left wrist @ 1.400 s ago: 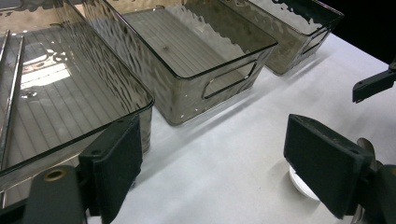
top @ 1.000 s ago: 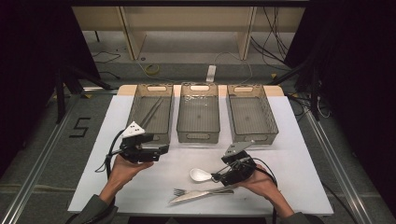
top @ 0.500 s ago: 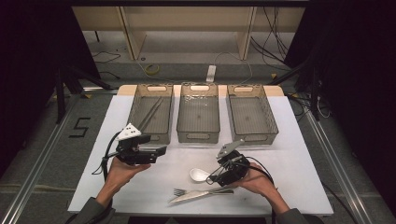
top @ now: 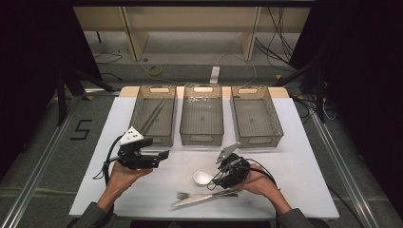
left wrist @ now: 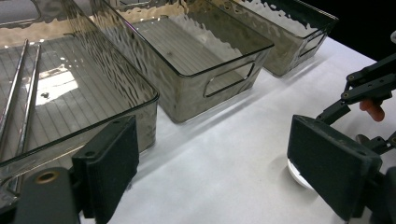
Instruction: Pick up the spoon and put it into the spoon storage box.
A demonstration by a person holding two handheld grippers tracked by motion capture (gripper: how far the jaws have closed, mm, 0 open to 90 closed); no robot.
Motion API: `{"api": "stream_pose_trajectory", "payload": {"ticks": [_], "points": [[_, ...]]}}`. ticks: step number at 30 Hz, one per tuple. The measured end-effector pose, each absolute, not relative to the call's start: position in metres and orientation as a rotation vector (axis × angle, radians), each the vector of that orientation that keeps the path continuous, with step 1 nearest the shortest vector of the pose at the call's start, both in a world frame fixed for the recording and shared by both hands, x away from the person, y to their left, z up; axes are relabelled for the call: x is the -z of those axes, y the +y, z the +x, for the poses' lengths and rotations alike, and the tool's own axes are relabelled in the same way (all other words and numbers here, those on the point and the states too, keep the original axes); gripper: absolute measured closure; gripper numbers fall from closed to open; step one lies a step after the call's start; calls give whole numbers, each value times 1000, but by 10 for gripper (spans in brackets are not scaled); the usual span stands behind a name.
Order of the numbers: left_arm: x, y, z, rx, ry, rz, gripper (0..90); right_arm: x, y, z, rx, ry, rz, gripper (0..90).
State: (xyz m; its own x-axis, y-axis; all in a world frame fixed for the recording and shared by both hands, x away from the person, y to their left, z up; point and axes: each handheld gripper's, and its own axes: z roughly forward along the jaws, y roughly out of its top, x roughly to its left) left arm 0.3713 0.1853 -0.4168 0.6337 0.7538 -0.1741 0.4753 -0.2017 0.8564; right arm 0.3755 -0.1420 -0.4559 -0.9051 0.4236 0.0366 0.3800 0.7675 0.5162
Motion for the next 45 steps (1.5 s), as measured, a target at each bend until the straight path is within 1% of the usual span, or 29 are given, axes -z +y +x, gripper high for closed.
{"api": "stream_pose_trajectory", "payload": {"ticks": [9, 17, 21, 24, 35, 41, 45], "points": [[417, 185, 370, -349, 979, 1861, 163, 459, -137, 375, -754, 2928, 644, 563], [417, 185, 370, -351, 977, 1863, 163, 464, -132, 374, -683, 2949, 601, 658], [418, 185, 370, -351, 977, 1865, 163, 464, -132, 375, -665, 2968, 569, 685], [418, 185, 370, -354, 977, 1867, 163, 465, -129, 372, -635, 2966, 550, 737], [418, 186, 371, -360, 979, 1867, 164, 463, -127, 372, -598, 2972, 508, 757], [418, 186, 371, -360, 985, 1861, 164, 459, -132, 377, -665, 2955, 537, 760], [418, 186, 371, -362, 988, 1854, 163, 449, -137, 380, -732, 2923, 568, 760]]}}
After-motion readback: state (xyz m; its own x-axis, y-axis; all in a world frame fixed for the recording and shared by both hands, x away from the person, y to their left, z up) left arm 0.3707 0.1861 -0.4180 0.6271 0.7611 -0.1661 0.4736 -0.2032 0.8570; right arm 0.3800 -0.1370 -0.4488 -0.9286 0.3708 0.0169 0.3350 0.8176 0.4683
